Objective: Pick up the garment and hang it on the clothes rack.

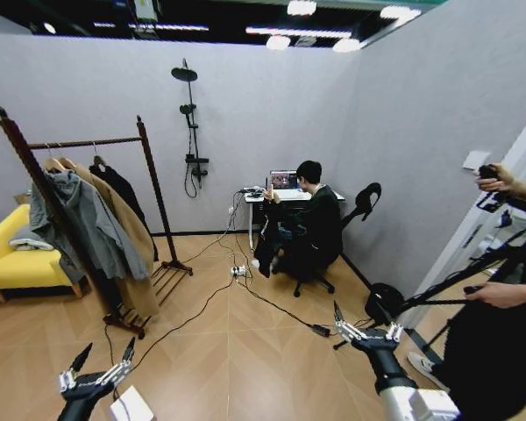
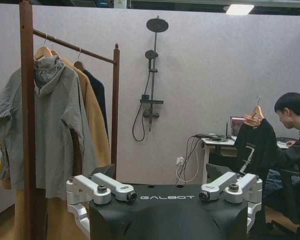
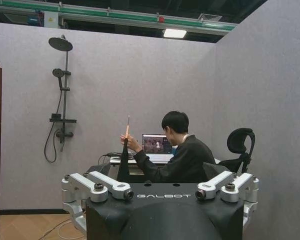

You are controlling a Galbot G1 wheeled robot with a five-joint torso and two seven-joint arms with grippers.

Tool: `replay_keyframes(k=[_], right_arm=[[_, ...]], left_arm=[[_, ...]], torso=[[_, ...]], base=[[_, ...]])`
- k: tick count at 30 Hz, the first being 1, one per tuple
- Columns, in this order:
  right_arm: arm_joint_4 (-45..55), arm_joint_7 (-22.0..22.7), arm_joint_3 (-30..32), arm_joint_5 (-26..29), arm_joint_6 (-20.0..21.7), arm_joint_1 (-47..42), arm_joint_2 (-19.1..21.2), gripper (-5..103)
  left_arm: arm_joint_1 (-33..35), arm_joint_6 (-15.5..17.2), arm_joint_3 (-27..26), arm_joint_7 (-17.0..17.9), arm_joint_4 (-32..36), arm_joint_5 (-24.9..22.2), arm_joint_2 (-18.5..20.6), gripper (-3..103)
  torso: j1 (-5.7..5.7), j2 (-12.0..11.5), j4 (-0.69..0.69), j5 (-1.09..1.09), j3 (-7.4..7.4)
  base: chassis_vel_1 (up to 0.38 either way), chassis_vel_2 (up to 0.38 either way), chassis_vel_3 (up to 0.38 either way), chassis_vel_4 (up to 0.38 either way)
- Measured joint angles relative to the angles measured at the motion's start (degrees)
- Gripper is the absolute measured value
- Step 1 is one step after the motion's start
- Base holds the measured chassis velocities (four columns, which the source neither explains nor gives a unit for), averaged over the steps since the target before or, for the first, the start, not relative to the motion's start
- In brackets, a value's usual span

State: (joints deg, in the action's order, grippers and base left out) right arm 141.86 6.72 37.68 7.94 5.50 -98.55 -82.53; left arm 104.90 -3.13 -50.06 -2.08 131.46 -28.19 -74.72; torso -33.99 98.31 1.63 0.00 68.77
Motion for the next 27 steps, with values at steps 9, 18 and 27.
replay_keyframes(k=[9, 18, 27], right_arm=[[-1.28, -1.26, -0.52, -0.84, -2.61, 1.23, 0.02, 100], [-0.95, -3.18, 0.69, -0.88, -4.61, 0.06, -0.07, 100], [-1.64, -1.16, 0.58, -1.03, -4.76, 0.36, -0.24, 100]], left_arm=[[0.00, 0.00, 0.00, 0.00, 0.00, 0.00, 0.00, 100], [0.00, 0.00, 0.00, 0.00, 0.00, 0.00, 0.00, 100], [0.00, 0.00, 0.00, 0.00, 0.00, 0.00, 0.00, 100]], torso=[[0.00, 0.00, 0.00, 0.00, 0.00], [0.00, 0.00, 0.00, 0.00, 0.00], [0.00, 0.00, -0.01, 0.00, 0.00]], base=[[0.000, 0.000, 0.000, 0.000], [0.000, 0.000, 0.000, 0.000], [0.000, 0.000, 0.000, 0.000]])
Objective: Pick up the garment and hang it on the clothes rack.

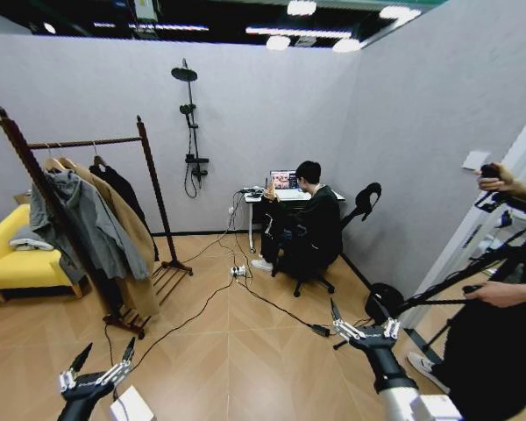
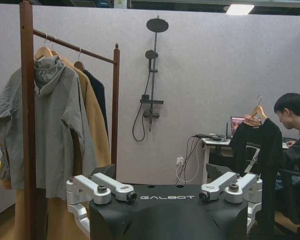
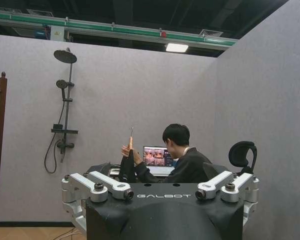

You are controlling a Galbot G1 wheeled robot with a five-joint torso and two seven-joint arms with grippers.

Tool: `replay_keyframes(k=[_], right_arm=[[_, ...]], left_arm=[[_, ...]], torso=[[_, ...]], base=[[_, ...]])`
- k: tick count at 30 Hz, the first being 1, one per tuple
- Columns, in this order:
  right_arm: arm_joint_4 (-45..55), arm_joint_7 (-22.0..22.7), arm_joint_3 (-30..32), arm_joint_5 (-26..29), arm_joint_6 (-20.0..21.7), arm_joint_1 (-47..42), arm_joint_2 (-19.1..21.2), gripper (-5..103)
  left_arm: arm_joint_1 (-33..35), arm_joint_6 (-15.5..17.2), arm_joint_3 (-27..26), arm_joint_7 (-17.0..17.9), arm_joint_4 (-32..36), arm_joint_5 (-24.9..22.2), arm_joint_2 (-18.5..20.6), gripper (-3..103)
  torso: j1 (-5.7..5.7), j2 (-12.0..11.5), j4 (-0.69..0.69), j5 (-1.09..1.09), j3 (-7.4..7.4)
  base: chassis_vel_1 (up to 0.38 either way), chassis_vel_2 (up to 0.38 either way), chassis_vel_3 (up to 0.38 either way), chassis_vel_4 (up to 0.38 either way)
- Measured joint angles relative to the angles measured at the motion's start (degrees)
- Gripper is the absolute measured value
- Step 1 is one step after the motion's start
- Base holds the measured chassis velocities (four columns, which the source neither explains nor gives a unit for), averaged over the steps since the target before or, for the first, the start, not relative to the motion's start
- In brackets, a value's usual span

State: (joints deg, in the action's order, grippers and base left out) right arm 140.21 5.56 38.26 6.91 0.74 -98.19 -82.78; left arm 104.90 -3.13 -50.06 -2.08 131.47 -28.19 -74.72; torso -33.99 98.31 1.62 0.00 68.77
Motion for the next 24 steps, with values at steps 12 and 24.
replay_keyframes(k=[12, 24], right_arm=[[0.05, -0.99, -0.36, -0.16, -1.24, -0.65, -0.70, 100], [-0.01, -1.60, -0.86, -1.03, -1.46, -0.92, -1.19, 100]], left_arm=[[0.00, 0.00, 0.00, 0.00, 0.00, 0.00, 0.00, 100], [-0.01, 0.00, 0.00, -0.01, 0.00, 0.00, 0.00, 100]], torso=[[0.02, 0.01, 0.01, 0.01, -0.01], [-0.01, -0.01, 0.00, -0.02, 0.00]], base=[[-0.071, 0.063, 0.056, -0.071], [-0.234, 0.231, 0.245, -0.244]])
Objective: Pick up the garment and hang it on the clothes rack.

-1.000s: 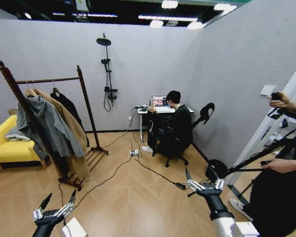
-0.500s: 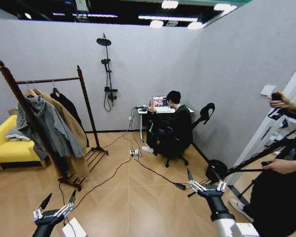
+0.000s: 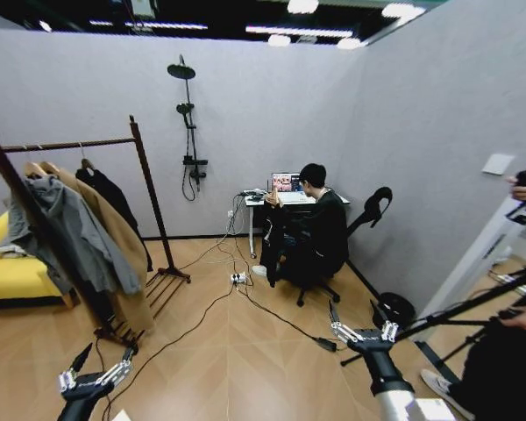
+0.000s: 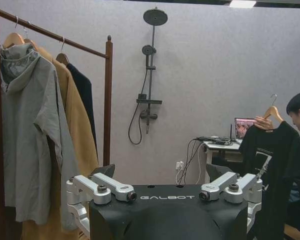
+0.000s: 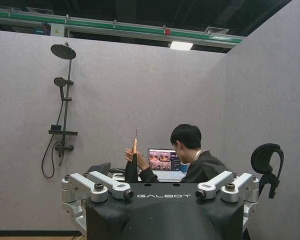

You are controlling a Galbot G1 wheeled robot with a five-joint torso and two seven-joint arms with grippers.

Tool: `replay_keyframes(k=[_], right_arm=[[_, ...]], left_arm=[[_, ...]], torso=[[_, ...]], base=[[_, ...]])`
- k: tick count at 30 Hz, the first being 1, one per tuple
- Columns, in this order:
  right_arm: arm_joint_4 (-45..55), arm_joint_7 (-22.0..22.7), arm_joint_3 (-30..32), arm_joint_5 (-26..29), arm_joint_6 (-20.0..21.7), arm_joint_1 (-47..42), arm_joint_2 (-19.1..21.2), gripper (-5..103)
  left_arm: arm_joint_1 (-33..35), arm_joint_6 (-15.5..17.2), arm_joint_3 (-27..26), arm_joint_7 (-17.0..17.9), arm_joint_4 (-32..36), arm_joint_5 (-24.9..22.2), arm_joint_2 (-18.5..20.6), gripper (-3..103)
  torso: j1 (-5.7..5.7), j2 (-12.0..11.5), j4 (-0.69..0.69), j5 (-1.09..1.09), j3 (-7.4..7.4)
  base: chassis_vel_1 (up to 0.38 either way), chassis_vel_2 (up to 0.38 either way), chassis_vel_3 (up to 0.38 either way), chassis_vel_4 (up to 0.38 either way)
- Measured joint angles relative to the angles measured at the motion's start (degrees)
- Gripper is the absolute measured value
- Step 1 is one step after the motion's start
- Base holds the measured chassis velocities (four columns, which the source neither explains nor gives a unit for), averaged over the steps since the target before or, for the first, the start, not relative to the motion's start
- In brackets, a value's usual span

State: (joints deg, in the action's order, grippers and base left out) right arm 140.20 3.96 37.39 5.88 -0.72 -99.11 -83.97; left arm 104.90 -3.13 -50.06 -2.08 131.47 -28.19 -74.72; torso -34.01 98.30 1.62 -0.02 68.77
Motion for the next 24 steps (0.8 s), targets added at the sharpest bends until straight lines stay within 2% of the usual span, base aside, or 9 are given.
replay_keyframes(k=[3, 4, 24], right_arm=[[-0.06, -0.12, 0.05, -0.12, -0.25, -0.19, -0.09, 100], [-0.20, -0.22, 0.06, -0.16, -0.46, -0.31, -0.18, 100], [-1.53, -0.28, 0.58, 0.32, -0.54, 0.75, 0.46, 100]], left_arm=[[0.00, 0.00, 0.00, 0.01, 0.00, 0.00, 0.00, 100], [0.00, 0.00, 0.00, 0.01, 0.00, 0.00, 0.00, 100], [0.00, 0.00, 0.00, 0.00, 0.00, 0.00, 0.00, 100]], torso=[[-0.01, -0.01, -0.02, 0.03, 0.01], [0.00, 0.00, 0.02, 0.05, 0.00], [0.01, 0.01, -0.02, 0.01, 0.00]], base=[[-0.243, 0.273, 0.274, -0.261], [-0.266, 0.262, 0.264, -0.255], [-0.263, 0.258, 0.273, -0.280]])
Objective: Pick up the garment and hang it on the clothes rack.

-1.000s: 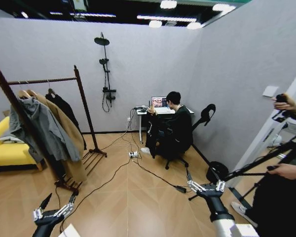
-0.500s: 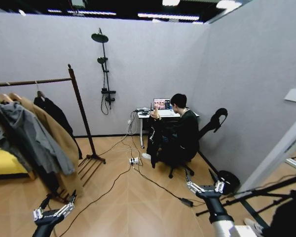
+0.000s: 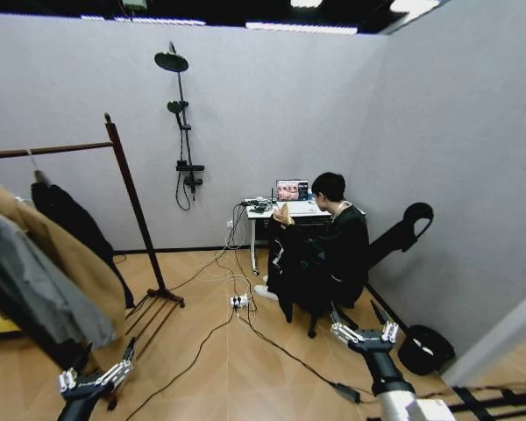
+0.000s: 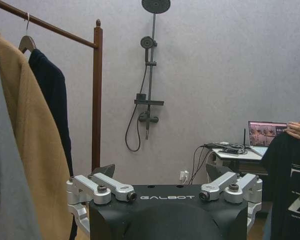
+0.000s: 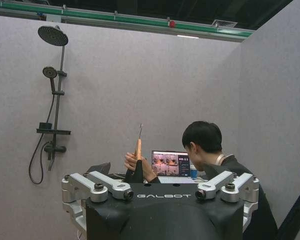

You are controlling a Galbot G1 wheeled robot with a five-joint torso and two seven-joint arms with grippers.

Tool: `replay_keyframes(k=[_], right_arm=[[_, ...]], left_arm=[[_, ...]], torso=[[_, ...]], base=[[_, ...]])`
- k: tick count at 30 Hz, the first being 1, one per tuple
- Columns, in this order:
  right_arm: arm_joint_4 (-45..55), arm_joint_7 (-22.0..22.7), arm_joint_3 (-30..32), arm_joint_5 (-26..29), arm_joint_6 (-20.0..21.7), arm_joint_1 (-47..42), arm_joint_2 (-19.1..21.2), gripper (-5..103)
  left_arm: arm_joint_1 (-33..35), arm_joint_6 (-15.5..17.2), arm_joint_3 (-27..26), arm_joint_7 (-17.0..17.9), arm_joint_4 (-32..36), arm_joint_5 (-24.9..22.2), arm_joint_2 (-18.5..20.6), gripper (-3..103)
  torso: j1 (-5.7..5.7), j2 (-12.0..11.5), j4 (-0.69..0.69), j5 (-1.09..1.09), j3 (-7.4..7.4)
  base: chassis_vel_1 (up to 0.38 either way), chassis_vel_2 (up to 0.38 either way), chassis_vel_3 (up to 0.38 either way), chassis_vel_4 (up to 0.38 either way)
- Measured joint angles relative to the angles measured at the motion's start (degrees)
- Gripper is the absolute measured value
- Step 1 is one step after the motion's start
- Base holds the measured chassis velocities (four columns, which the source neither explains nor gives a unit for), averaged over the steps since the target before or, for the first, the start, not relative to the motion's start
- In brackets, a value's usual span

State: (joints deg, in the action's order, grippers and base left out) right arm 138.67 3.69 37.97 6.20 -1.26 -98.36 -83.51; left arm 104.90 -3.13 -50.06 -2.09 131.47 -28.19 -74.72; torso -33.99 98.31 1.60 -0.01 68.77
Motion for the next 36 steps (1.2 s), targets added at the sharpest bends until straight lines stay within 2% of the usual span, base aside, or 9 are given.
replay_keyframes(k=[5, 8, 17, 30, 35, 36], right_arm=[[-0.65, -0.02, -0.17, 0.23, 0.31, 0.78, 0.38, 100], [-0.96, -0.21, -0.09, 0.96, 0.97, 1.77, 0.93, 100], [-2.87, -4.33, 0.08, 4.89, 1.83, 6.84, 3.46, 100], [-5.13, -6.10, 1.16, 8.22, 3.75, 11.22, 6.55, 100], [-5.35, -6.12, 3.02, 10.33, 6.17, 13.72, 8.39, 100], [-5.64, -6.24, 4.93, 12.36, 7.53, 15.02, 9.39, 100]], left_arm=[[-0.01, 0.00, 0.00, 0.01, 0.00, 0.00, 0.00, 100], [0.00, 0.00, 0.00, 0.01, 0.00, 0.00, 0.00, 100], [0.00, 0.00, 0.00, 0.00, 0.00, 0.00, 0.00, 100], [-0.01, 0.00, 0.00, 0.01, 0.00, 0.00, 0.00, 100], [-0.01, 0.00, 0.00, 0.00, 0.00, 0.00, 0.00, 100], [-0.01, 0.00, 0.00, 0.01, 0.00, 0.00, 0.00, 100]], torso=[[0.00, 0.00, 0.04, 0.03, 0.00], [0.00, 0.00, 0.01, 0.01, 0.00], [0.00, 0.00, 0.03, 0.02, 0.00], [-0.03, -0.01, 0.00, 0.01, 0.01], [-0.07, -0.03, 0.03, 0.00, 0.01], [-0.05, -0.03, 0.03, 0.02, 0.01]], base=[[-0.275, 0.269, 0.278, -0.271], [-0.269, 0.284, 0.261, -0.273], [-0.270, 0.272, 0.266, -0.276], [-0.247, 0.252, 0.242, -0.251], [-0.112, 0.126, 0.092, -0.093], [-0.055, 0.002, 0.006, -0.036]])
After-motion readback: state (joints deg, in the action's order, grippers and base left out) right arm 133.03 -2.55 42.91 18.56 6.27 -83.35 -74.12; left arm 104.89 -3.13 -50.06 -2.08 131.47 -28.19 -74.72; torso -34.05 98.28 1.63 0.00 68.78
